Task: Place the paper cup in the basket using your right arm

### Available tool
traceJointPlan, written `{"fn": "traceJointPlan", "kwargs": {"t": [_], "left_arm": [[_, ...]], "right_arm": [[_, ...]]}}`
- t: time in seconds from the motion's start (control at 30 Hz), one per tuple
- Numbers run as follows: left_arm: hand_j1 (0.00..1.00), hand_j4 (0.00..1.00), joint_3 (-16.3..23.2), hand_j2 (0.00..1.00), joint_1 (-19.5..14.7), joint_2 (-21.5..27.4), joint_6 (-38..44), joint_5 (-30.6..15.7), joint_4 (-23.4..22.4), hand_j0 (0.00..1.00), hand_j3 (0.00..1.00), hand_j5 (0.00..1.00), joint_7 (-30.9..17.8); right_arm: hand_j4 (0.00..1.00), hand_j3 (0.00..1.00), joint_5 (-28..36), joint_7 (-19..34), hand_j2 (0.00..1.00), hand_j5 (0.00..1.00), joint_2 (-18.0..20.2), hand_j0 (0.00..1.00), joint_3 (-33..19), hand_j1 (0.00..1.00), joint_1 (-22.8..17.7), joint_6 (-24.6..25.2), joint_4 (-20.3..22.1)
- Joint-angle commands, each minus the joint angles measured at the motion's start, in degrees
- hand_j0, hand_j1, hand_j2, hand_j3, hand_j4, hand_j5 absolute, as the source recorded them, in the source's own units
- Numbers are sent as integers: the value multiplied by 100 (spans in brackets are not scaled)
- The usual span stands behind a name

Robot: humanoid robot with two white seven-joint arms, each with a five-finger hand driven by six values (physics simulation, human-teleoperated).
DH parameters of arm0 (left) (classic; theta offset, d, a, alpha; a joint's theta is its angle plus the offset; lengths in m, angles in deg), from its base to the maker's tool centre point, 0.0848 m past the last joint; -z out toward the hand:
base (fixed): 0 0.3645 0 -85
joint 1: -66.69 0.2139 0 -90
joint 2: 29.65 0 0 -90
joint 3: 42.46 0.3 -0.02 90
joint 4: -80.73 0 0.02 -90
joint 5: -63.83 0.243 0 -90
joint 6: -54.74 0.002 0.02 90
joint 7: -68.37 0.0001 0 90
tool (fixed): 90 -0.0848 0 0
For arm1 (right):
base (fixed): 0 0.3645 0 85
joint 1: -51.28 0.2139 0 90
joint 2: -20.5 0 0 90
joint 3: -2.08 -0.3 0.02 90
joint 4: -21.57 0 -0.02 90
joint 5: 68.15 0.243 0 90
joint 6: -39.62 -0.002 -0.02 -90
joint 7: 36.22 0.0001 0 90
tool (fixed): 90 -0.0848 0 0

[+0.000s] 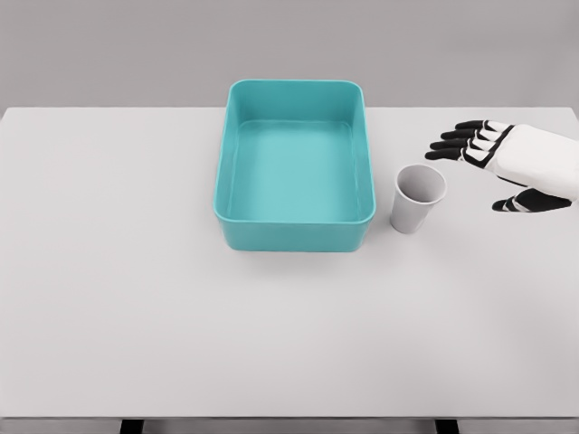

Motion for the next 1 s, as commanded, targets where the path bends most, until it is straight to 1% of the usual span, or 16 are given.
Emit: {"fn": "traceJointPlan", "kwargs": {"t": [0.0, 0.07, 0.13, 0.23, 0.3, 0.33, 0.4, 0.43, 0.47, 0.5, 0.63, 0.67, 0.73, 0.8, 0.87, 0.97], "left_arm": [[100, 100, 0, 100, 0, 0, 0, 3, 5, 100, 100, 100, -1], [100, 100, 0, 100, 0, 0, 0, 3, -4, 100, 100, 100, -1], [100, 100, 0, 100, 0, 0, 0, 3, -4, 100, 100, 100, -1], [100, 100, 0, 100, 0, 0, 0, 3, 5, 100, 100, 100, -1], [100, 100, 0, 100, 0, 0, 0, 3, -4, 100, 100, 100, -1], [100, 100, 0, 100, 0, 0, 0, 3, -4, 100, 100, 100, -1], [100, 100, 0, 100, 0, 0, 0, 3, -4, 100, 100, 100, -1], [100, 100, 0, 100, 0, 0, 0, 3, 5, 100, 100, 100, -1], [100, 100, 0, 100, 0, 0, 0, 3, 5, 100, 100, 100, -1], [100, 100, 0, 100, 0, 0, 0, 3, 5, 100, 100, 100, -1], [100, 100, 0, 100, 0, 0, 0, 3, -4, 100, 100, 100, -1], [100, 100, 0, 100, 0, 0, 0, 3, 5, 100, 100, 100, -1], [100, 100, 0, 100, 0, 0, 0, 3, 5, 100, 100, 100, -1], [100, 100, 0, 100, 0, 0, 0, 3, 5, 100, 100, 100, -1], [100, 100, 0, 100, 0, 0, 0, 3, 5, 100, 100, 100, -1], [100, 100, 0, 100, 0, 0, 0, -6, -4, 100, 100, 100, -1]], "right_arm": [[100, 100, 20, 49, 100, 100, -5, 100, -14, 100, 0, 14, -12], [100, 100, 37, 49, 100, 100, -22, 100, -137, 100, -9, 14, -12], [100, 100, -68, 67, 100, 100, -523, 100, -497, 100, -193, 14, -99], [100, 100, 46, 84, 100, 100, -638, 100, -691, 100, -272, 14, -266], [100, 100, 511, 84, 100, 100, -647, 100, -699, 100, -360, 14, -266], [100, 100, 1065, 93, 100, 100, -638, 100, -691, 100, -387, 14, -284], [100, 100, 1478, 242, 100, 100, -646, 100, -691, 100, -483, 367, -310], [100, 100, 1900, 605, 100, 100, -787, 100, -717, 100, -501, 850, -310], [100, 100, 2216, 605, 100, 100, -997, 100, -743, 100, -501, 1210, -398], [100, 100, 2349, 605, 100, 100, -1077, 100, -848, 100, -510, 1545, -442], [100, 100, 2841, 605, 100, 100, -1218, 100, -937, 100, -624, 2345, -504], [100, 100, 2981, 605, 100, 100, -1305, 100, -963, 100, -633, 2538, -617], [100, 100, 3034, 605, 100, 100, -1657, 100, -1024, 100, -633, 2811, -864], [100, 100, 3034, 605, 100, 100, -1921, 100, -1086, 100, -650, 3145, -917], [100, 100, 3034, 605, 100, 100, -2053, 100, -1147, 100, -800, 3163, -1119], [100, 100, 3061, 605, 100, 100, -2352, 100, -1183, 100, -958, 3136, -1181]]}}
